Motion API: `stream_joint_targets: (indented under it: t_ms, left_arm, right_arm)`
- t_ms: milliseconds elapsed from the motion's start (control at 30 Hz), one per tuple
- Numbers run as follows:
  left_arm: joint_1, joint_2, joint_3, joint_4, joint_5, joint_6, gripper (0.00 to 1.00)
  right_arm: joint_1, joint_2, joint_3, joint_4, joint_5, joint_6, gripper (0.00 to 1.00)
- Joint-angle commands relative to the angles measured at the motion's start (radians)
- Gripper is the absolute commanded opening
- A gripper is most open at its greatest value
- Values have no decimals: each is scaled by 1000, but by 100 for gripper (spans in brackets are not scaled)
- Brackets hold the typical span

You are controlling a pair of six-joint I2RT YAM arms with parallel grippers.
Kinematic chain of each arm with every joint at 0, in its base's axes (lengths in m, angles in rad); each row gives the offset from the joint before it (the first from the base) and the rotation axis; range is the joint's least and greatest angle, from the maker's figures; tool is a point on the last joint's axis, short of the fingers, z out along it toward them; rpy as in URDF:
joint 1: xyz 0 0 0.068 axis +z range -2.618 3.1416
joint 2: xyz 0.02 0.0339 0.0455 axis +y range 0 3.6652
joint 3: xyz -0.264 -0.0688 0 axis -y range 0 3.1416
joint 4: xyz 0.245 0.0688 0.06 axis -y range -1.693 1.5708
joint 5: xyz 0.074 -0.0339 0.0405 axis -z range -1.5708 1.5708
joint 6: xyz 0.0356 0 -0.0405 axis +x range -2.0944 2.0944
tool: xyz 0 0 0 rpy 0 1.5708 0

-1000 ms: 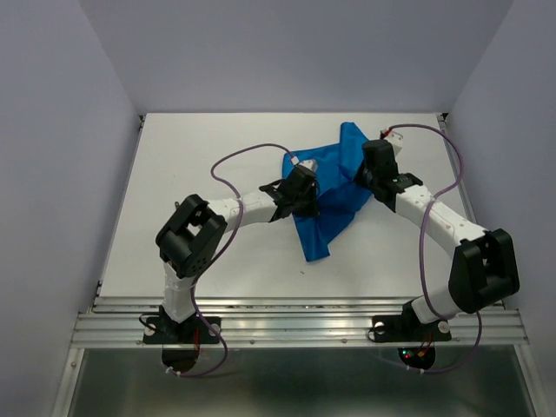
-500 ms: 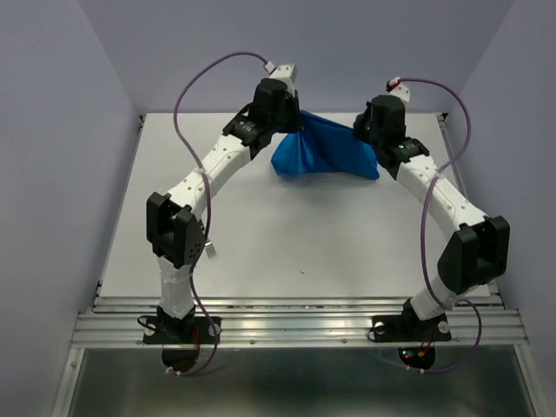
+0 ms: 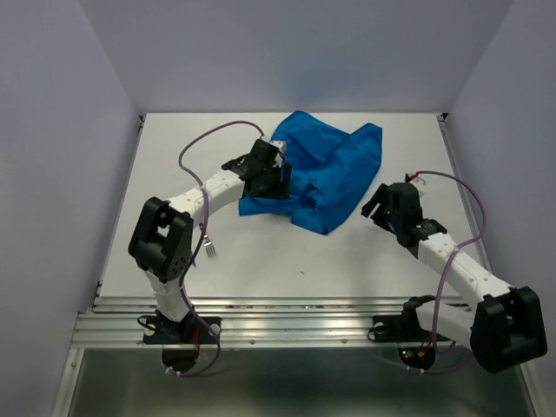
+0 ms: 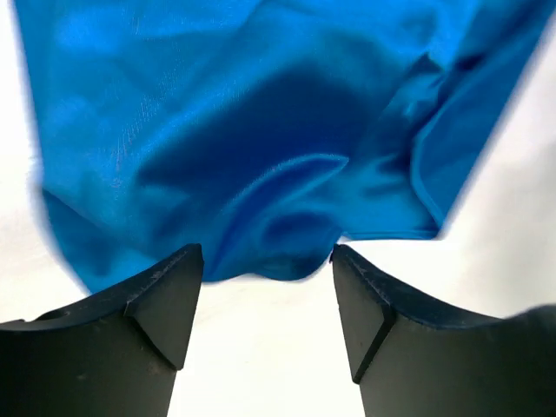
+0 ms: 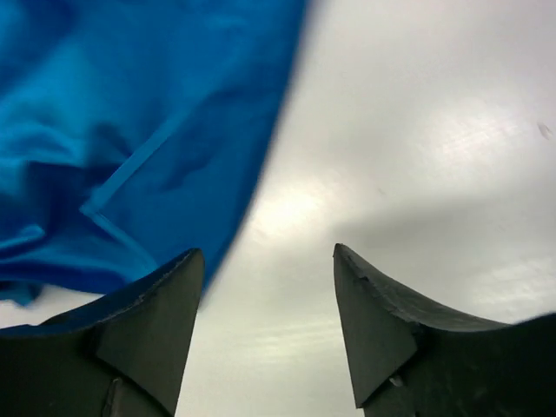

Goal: Fold the napkin into a case and place the utensils inside
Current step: Flatten out the crumpled napkin at the center of the board.

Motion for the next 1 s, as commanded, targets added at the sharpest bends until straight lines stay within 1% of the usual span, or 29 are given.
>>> stream_joint_targets:
  t_ms: [0, 33, 133, 200, 233, 333, 367, 433, 467, 500, 533, 600, 633, 700, 733, 967]
  left_arm:
    - [12, -18, 46, -49, -104, -6, 73]
    - [14, -15, 63, -66, -178, -7, 72]
    - [23, -1, 120, -143, -271, -25, 70]
    - [37, 8, 123, -161, -296, -56, 68]
    - [48, 8, 111, -166, -321, -70, 66]
    - [133, 2, 57, -175, -306, -142, 64]
    - [193, -3, 39, -169, -296, -160, 64]
    - [250, -11, -1, -158, -275, -206, 64]
    - [273, -17, -42, -135, -263, -217, 67]
    - [308, -17, -71, -125, -264, -236, 87]
    - [318, -12, -79, -124, -275, -240, 96]
    - [321, 8, -87, -127, -316, -256, 98]
    - [322, 15, -92, -129, -335, -268, 98]
    - [325, 37, -118, -109, -333, -300, 93]
    - [325, 45, -130, -97, -326, -320, 88]
    - [325, 97, -148, -60, -326, -374, 78]
  right_arm:
    - [-3, -49, 22, -78, 76, 53, 74]
    - [-3, -48, 34, -89, 86, 47, 74]
    - [-3, -13, 83, -103, 115, 9, 74]
    - [-3, 17, 117, -106, 120, -19, 72]
    - [-3, 47, 128, -107, 115, -27, 71]
    - [-3, 98, 155, -107, 78, -50, 69]
    - [-3, 106, 159, -106, 64, -53, 68]
    - [-3, 118, 163, -104, 54, -59, 68]
    - [-3, 127, 165, -101, 44, -59, 67]
    - [-3, 129, 165, -95, 40, -62, 67]
    - [-3, 132, 165, -92, 35, -64, 68]
    - [-3, 144, 168, -86, 20, -67, 68]
    - [-3, 150, 171, -83, 17, -67, 68]
    - [-3, 161, 180, -80, 1, -68, 68]
    - [-3, 170, 183, -80, -2, -68, 68]
    - [-3, 175, 174, -72, -19, -65, 68]
